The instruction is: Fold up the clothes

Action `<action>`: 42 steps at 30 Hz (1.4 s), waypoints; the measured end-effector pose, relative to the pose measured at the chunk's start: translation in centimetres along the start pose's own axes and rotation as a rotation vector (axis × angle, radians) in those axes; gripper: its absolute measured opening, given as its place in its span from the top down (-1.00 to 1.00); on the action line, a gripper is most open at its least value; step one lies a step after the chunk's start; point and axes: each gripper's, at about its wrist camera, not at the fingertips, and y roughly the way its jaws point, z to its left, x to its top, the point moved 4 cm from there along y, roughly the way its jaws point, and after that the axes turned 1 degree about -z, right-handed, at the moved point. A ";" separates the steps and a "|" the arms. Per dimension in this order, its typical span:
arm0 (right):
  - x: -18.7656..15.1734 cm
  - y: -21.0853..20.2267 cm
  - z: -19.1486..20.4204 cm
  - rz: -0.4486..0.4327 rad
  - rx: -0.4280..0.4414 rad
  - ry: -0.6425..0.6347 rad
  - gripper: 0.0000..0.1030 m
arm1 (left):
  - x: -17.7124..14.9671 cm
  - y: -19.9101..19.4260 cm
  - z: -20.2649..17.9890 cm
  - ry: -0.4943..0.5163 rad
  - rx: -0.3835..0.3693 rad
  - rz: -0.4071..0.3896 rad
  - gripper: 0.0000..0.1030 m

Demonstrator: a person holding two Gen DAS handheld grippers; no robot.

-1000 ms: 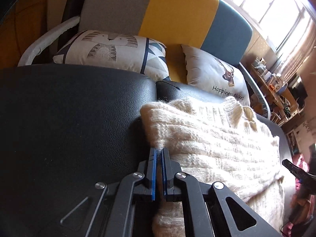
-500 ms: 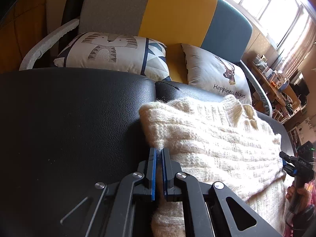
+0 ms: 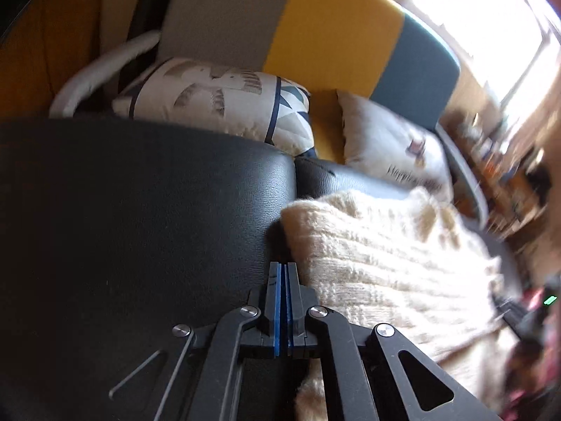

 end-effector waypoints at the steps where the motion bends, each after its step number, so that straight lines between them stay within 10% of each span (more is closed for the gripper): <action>1: -0.1 0.0 -0.2 -0.002 0.006 0.012 0.84 | -0.3 -0.4 0.4 -0.013 -0.046 0.013 0.92; 9: -0.2 0.0 -1.3 0.007 0.076 0.131 0.79 | -5.2 -2.3 -0.9 0.046 -0.255 0.095 0.02; 16: -0.2 0.3 -1.6 -0.001 0.106 0.173 0.77 | -8.0 -2.3 -2.4 0.219 -0.055 0.053 0.03; 18: -0.2 0.3 -1.6 -0.007 0.103 0.172 0.77 | -7.9 -1.7 -2.5 0.236 -0.021 0.040 0.20; 20: -0.4 0.2 -1.7 -0.025 0.104 0.178 0.77 | -7.8 -1.3 -3.0 0.254 0.009 0.027 0.80; 24: -0.8 0.5 -2.3 -0.060 0.128 0.214 0.77 | -8.7 -1.9 -2.5 0.250 0.105 -0.046 0.84; 33: -0.4 -0.1 -3.9 -0.037 0.258 0.315 0.59 | -8.9 -3.3 -1.1 0.109 0.038 -0.029 0.75; 42: -0.3 -5.0 -2.6 -0.135 0.202 0.204 0.55 | -6.4 -4.8 -4.3 0.112 -0.027 -0.088 0.56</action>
